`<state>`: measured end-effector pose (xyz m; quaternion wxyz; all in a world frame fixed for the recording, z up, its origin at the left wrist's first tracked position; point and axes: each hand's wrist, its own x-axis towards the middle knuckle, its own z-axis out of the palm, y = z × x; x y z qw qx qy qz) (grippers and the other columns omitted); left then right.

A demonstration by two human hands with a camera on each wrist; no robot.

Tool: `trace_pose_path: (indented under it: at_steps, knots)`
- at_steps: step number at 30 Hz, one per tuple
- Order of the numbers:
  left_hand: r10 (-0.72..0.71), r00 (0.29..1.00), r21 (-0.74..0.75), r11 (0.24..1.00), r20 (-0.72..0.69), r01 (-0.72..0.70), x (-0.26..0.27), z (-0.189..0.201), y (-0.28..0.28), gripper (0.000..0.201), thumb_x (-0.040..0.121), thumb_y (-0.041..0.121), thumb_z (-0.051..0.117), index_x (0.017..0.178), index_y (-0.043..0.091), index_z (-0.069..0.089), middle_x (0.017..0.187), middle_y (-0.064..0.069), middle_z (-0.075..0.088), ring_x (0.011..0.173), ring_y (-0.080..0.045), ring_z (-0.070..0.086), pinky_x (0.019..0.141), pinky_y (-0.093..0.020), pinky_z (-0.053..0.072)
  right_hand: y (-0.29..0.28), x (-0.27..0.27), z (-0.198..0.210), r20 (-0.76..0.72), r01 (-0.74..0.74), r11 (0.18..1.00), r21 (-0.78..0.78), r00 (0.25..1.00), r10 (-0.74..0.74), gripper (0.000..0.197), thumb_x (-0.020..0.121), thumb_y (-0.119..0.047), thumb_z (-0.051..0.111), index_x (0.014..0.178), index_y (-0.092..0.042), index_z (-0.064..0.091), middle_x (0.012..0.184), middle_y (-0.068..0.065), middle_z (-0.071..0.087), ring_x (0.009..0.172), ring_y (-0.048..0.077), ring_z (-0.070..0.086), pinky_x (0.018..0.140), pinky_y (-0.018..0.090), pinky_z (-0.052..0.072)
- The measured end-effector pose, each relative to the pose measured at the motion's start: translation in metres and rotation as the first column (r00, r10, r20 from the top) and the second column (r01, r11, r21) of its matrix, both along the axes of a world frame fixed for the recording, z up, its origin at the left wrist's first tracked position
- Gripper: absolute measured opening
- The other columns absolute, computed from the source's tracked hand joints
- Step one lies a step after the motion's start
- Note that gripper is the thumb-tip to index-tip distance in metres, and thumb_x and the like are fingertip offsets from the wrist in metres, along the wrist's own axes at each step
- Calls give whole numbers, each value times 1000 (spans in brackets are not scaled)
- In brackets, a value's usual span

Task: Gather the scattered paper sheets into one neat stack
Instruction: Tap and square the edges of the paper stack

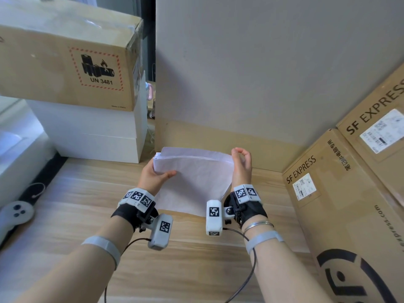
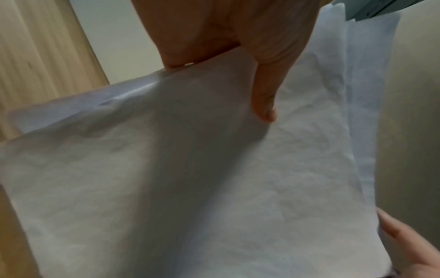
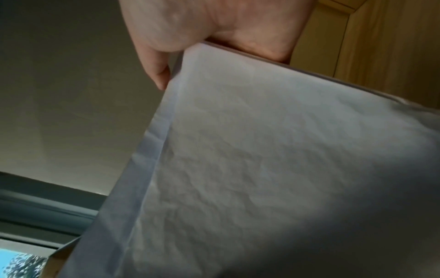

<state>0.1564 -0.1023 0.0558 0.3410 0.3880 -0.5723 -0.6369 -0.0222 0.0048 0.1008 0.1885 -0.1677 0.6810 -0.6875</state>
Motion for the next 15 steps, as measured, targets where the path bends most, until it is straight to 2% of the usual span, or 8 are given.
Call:
trace_pose_path:
  at_steps: [2,4,6,8,10,12,13,15]
  knots:
    - [6,1000,30,1000,24,-7,1,-6,0,42,73,-2,72,106,14,52,87,6,61,80,-10,58,72,-22,50,-1,1,-1,-14,0,1000,-6,1000,0,12,87,-18,58,89,-28,52,77,-3,56,68,7,51,60,13,42]
    - [-40,996,69,997,74,34,4,-15,-1,47,72,-3,73,110,13,51,91,1,62,85,-16,60,75,-26,51,-2,1,-1,-29,30,999,-28,999,-31,22,85,-12,59,89,-32,50,81,2,60,66,4,55,57,5,42]
    - [-82,986,142,988,144,61,5,-26,0,47,72,-1,73,115,7,53,97,-9,62,97,-30,60,80,-35,50,-2,2,-1,-22,65,997,-52,998,-66,23,85,-6,59,96,-24,50,80,0,59,59,-6,56,54,0,40]
    - [-68,977,189,981,203,29,5,-30,5,34,77,4,69,109,3,56,93,-11,61,97,-33,58,79,-36,46,-1,3,-3,-11,59,998,-35,998,-60,21,85,-9,60,101,-19,51,78,-5,57,64,-3,56,53,0,40]
    - [-39,984,185,983,172,7,4,-29,10,25,82,4,64,106,5,56,83,-8,60,91,-29,55,70,-30,45,-1,8,-4,-32,44,999,-1,999,-44,16,85,-17,62,98,-19,53,80,-7,58,71,4,54,55,2,42]
    - [3,996,184,983,86,-19,3,-25,12,23,84,0,61,104,9,54,79,-3,59,90,-27,53,66,-29,45,-1,9,-4,-79,70,998,6,994,-69,13,85,-22,64,93,-18,55,84,-6,60,73,3,54,63,10,43]
    - [19,999,178,984,44,-26,2,-23,12,25,83,-2,61,104,10,52,80,-1,59,91,-26,54,66,-29,46,-1,9,-3,-94,87,996,-3,992,-87,11,85,-22,64,90,-18,56,82,-6,60,68,-4,54,63,10,43]
    - [25,1000,134,991,-10,-24,2,-17,10,35,79,0,67,106,15,51,85,2,60,88,-25,56,67,-25,50,-1,8,-3,-89,104,995,-13,991,-104,9,86,-22,63,83,-19,55,70,-9,56,52,-10,50,52,6,38]
